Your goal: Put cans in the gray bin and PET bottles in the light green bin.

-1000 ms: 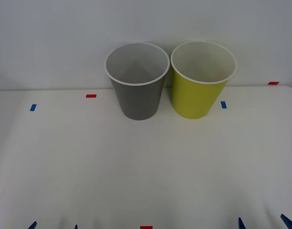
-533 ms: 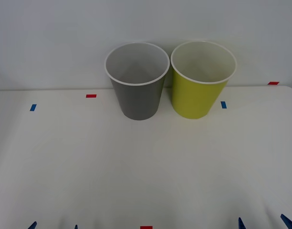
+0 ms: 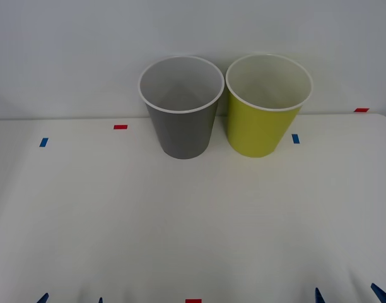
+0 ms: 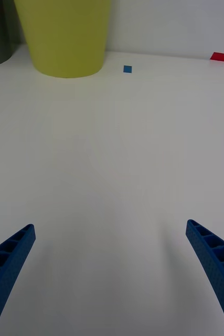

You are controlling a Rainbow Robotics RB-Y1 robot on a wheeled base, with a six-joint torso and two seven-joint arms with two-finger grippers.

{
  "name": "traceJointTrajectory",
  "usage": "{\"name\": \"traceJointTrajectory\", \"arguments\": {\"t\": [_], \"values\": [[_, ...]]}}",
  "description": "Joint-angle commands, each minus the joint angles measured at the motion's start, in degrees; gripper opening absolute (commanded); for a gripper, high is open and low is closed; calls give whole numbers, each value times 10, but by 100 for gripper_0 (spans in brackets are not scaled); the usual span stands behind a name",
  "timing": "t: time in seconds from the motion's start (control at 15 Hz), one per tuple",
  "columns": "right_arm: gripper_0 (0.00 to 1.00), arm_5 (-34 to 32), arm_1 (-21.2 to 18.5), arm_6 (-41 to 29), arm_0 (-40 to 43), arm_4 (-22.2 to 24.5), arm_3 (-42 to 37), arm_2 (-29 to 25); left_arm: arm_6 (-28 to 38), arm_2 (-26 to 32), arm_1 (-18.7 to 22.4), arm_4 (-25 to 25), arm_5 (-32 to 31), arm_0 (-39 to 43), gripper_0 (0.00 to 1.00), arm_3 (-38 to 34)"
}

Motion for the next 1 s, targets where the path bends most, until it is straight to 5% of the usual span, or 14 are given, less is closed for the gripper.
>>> {"name": "traceJointTrajectory", "arguments": {"t": [0.07,1.0], "values": [[100,0,0,0,0,0,0,0,0,0,0,0,0,0,100,0],[100,0,0,0,0,0,0,0,0,0,0,0,0,0,100,0]]}}
